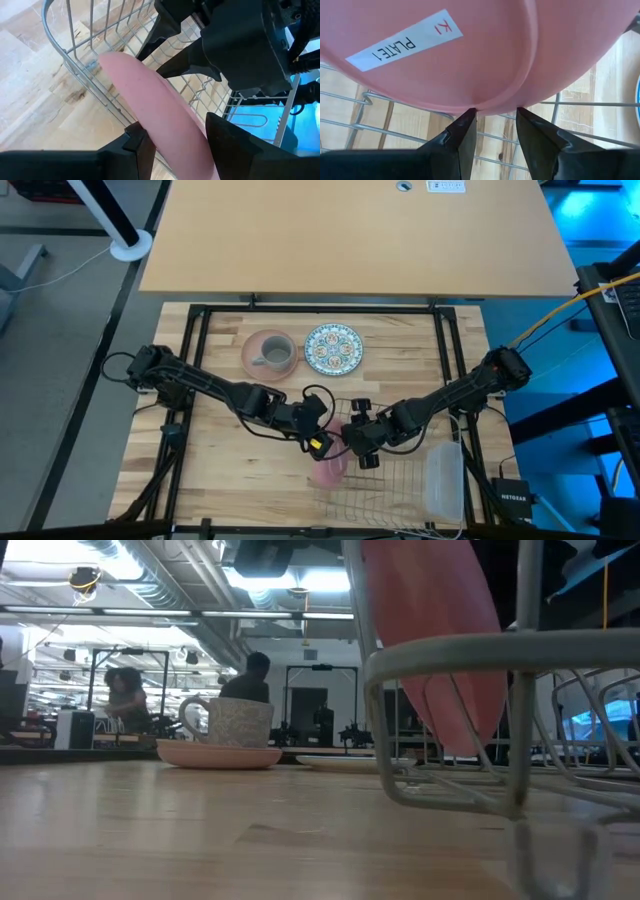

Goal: Sort dishes
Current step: Put the pink plate into the dish rack

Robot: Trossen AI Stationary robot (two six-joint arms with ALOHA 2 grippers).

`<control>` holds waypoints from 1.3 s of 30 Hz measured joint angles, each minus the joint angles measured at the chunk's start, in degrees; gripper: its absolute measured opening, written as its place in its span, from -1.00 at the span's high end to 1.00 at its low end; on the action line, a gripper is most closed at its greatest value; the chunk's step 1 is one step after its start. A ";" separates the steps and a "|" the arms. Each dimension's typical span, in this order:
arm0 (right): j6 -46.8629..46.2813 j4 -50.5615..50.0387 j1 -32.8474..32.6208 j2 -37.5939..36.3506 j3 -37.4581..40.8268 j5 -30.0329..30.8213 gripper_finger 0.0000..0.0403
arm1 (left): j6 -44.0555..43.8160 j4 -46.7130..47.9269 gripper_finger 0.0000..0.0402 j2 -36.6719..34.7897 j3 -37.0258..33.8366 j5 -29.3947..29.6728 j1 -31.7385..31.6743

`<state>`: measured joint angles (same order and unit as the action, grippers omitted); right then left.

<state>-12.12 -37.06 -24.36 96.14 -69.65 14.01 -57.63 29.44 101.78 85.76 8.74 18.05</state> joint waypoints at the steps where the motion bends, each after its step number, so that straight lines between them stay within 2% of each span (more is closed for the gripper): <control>1: 0.00 0.00 0.02 0.00 0.00 -0.03 0.29 | 0.04 0.03 0.24 0.02 0.00 -0.02 -0.04; 16: -0.02 0.44 0.02 0.00 0.00 -0.10 0.29 | -0.58 5.14 0.23 0.07 0.05 -7.77 -3.24; 23: 0.01 0.24 0.00 0.00 0.00 -0.10 0.29 | -2.62 7.06 0.24 -0.11 -0.46 -18.49 -6.59; 26: 0.02 0.28 0.00 0.00 0.00 -0.02 0.29 | -3.60 6.99 0.24 -0.13 -0.46 -19.18 -6.91; 30: 0.43 1.05 0.00 0.00 0.00 1.49 0.29 | 0.25 6.46 0.24 -0.13 -0.45 -19.33 -6.95; 39: 2.05 2.63 0.00 -0.39 -0.01 8.55 0.29 | 0.56 6.25 0.24 -0.22 -0.35 -18.56 -6.93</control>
<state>-10.07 -34.43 -24.36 95.74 -69.66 22.56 -57.07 35.69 101.56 85.41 -9.82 11.11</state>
